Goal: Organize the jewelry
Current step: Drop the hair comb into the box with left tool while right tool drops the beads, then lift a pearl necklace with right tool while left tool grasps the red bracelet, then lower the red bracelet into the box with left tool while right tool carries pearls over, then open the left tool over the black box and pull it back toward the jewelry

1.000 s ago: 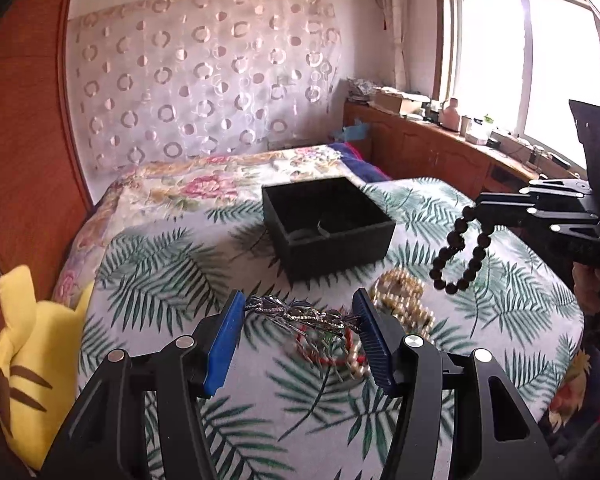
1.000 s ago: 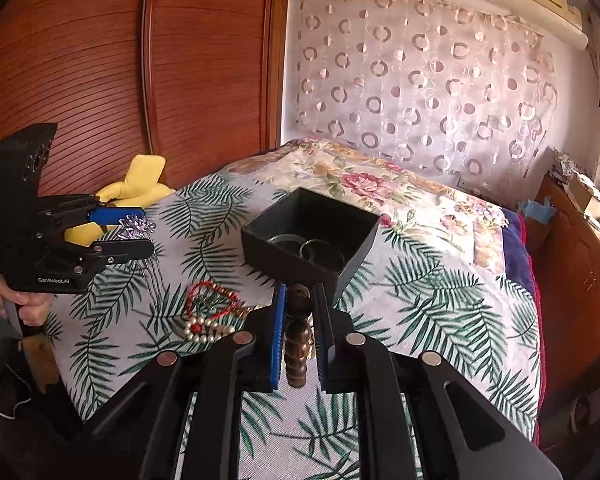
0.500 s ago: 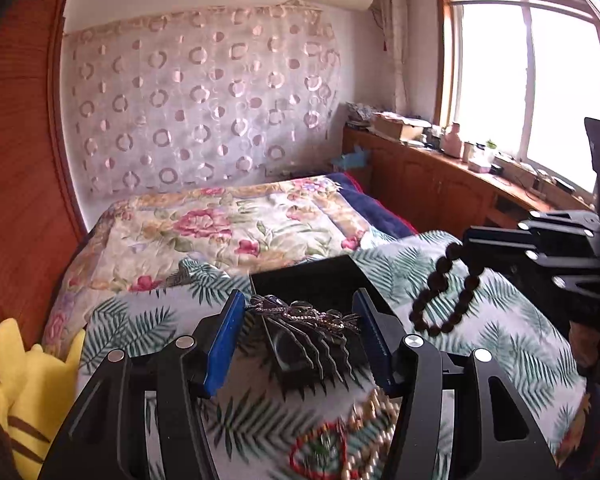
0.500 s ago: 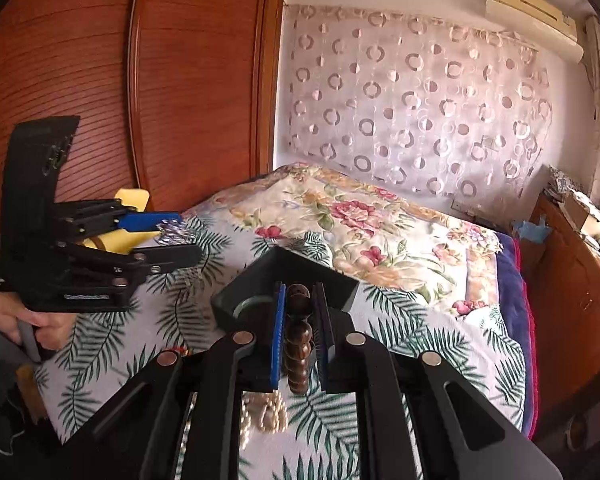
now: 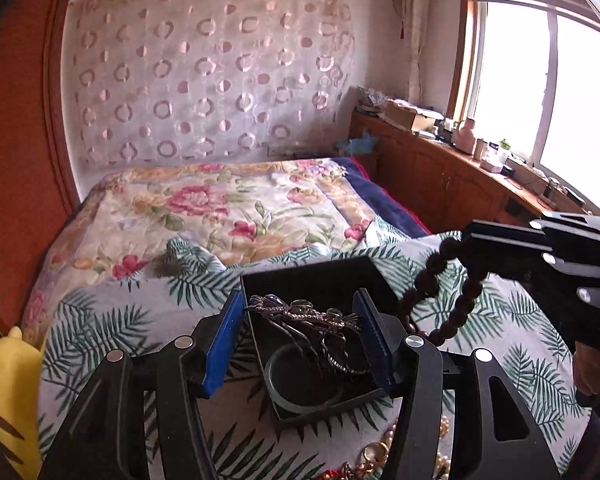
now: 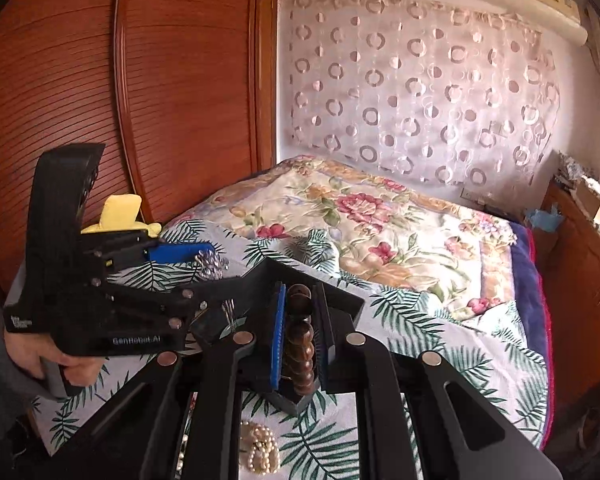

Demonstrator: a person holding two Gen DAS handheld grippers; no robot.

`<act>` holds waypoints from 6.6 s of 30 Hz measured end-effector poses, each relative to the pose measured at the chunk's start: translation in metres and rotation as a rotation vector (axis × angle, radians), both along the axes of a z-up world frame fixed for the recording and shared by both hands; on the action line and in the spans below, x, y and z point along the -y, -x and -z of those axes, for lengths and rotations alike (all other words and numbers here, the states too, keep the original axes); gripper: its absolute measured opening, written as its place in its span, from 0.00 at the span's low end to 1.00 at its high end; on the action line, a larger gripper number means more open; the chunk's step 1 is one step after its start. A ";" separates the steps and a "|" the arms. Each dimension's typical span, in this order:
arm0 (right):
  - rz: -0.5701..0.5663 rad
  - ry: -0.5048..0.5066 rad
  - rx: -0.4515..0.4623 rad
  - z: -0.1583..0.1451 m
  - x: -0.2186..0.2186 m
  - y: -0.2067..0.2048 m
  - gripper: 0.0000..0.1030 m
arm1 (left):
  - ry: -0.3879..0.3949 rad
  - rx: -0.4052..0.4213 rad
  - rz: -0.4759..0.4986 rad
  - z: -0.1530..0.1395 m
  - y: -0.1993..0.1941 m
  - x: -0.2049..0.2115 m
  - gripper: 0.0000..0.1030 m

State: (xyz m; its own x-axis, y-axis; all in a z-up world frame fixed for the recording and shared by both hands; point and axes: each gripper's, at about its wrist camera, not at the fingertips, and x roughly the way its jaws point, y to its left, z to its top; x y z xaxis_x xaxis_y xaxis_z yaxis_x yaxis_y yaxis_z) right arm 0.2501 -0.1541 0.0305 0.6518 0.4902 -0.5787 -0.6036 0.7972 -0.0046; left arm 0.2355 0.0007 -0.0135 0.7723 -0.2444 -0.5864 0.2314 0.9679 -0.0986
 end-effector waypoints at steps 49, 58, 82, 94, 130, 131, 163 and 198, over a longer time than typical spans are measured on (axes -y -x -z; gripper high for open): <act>-0.004 -0.061 -0.121 0.058 0.019 0.053 0.37 | -0.004 -0.013 -0.020 0.047 0.124 -0.040 0.93; -0.012 0.030 -0.131 0.074 0.016 0.063 0.32 | -0.005 -0.051 0.042 0.051 0.130 -0.031 0.93; -0.015 0.144 -0.263 0.124 0.006 0.048 0.10 | -0.034 -0.091 0.016 0.063 0.138 -0.035 0.93; -0.003 0.100 -0.080 0.070 0.026 0.075 0.05 | -0.020 -0.154 0.037 0.070 0.123 -0.042 0.56; -0.010 0.029 0.057 0.008 0.042 0.109 0.05 | -0.089 -0.050 0.140 0.008 0.110 -0.017 0.02; -0.010 0.030 0.061 0.007 0.042 0.109 0.05 | -0.087 -0.041 0.141 0.005 0.110 -0.016 0.02; 0.003 0.043 0.127 -0.037 0.003 0.038 0.05 | -0.042 0.027 0.046 -0.032 0.047 -0.013 0.02; 0.024 0.040 -0.061 0.032 -0.001 0.011 0.07 | -0.039 -0.045 0.035 0.002 -0.020 0.007 0.05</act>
